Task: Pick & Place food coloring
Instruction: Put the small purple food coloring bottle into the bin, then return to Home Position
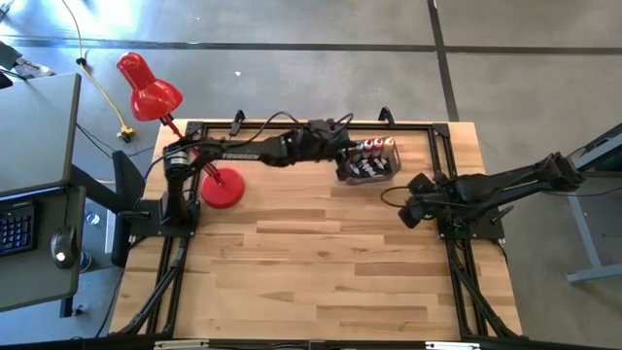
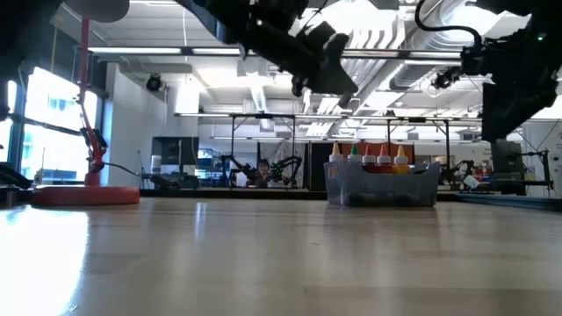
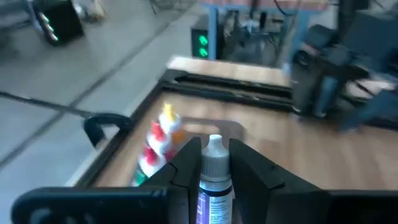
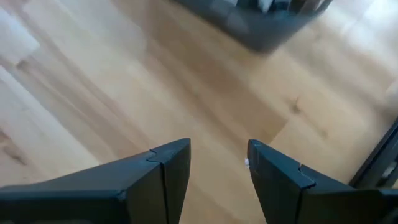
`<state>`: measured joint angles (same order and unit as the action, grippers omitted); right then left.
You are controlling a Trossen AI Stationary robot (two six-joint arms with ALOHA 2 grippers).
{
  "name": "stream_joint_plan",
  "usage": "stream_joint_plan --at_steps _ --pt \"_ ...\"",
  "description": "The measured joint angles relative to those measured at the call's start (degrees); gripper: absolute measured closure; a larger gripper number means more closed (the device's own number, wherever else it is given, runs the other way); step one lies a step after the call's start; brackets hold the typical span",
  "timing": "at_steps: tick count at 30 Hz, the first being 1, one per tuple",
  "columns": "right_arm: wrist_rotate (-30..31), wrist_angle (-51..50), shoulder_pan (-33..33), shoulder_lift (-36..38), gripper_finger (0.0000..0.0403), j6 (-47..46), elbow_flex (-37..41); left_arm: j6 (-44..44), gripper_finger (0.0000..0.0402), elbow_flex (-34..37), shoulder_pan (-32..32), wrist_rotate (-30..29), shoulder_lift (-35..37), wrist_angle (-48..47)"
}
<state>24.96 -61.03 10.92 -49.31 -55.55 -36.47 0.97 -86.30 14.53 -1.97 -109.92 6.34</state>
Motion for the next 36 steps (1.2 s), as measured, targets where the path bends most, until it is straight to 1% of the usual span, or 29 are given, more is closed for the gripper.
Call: stream_joint_plan --at_steps 1,4,7,10,16,18,21,23,27,30,31,33,36 --pt "1.3 0.1 0.0 0.6 0.0249 0.8 0.0 0.7 0.0328 -0.2 0.6 0.0 -1.0 1.9" --pt "4.8 1.2 0.0 1.9 0.0249 3.7 0.0 0.3 0.0317 0.0 2.8 0.2 -4.0 3.8" --pt "6.4 2.4 0.0 2.7 0.0249 5.4 0.0 0.2 0.0312 0.0 3.9 1.3 -7.2 5.4" --pt "6.3 3.1 0.0 2.9 0.0249 5.6 0.0 0.1 0.0310 0.0 3.9 2.3 -9.6 6.0" --pt "6.4 3.4 -0.1 2.9 0.0249 5.6 0.0 0.3 0.0309 0.0 3.8 3.4 -10.3 5.9" --pt "6.4 3.6 -0.1 2.9 0.0249 5.7 0.0 0.2 0.0309 0.1 3.8 3.4 -9.0 3.3" --pt "6.7 4.7 -0.1 2.9 0.0249 7.8 0.0 1.7 0.0310 0.0 3.8 4.4 -3.0 -3.3" --pt "7.8 6.5 -0.1 2.9 0.0249 12.2 0.0 2.5 0.0314 -0.1 3.8 5.0 3.3 -11.1" --pt "12.7 9.6 -0.1 3.5 0.0249 18.0 -1.2 3.3 0.0328 0.0 3.8 2.1 15.8 -27.6" --pt "16.2 10.9 0.9 5.6 0.0249 18.5 -2.4 3.7 0.0338 1.1 3.3 1.1 25.5 -37.4" --pt "17.3 11.1 1.7 6.5 0.0249 19.3 -2.1 3.7 0.0341 3.3 2.6 0.9 28.9 -39.3" --pt "19.5 12.4 3.9 8.7 0.0249 20.9 -0.6 3.3 0.0346 10.8 0.4 0.8 35.4 -38.5" --pt "22.1 15.1 7.1 12.8 0.0249 23.3 2.4 1.8 0.0348 26.4 -3.8 0.3 44.9 -30.5"
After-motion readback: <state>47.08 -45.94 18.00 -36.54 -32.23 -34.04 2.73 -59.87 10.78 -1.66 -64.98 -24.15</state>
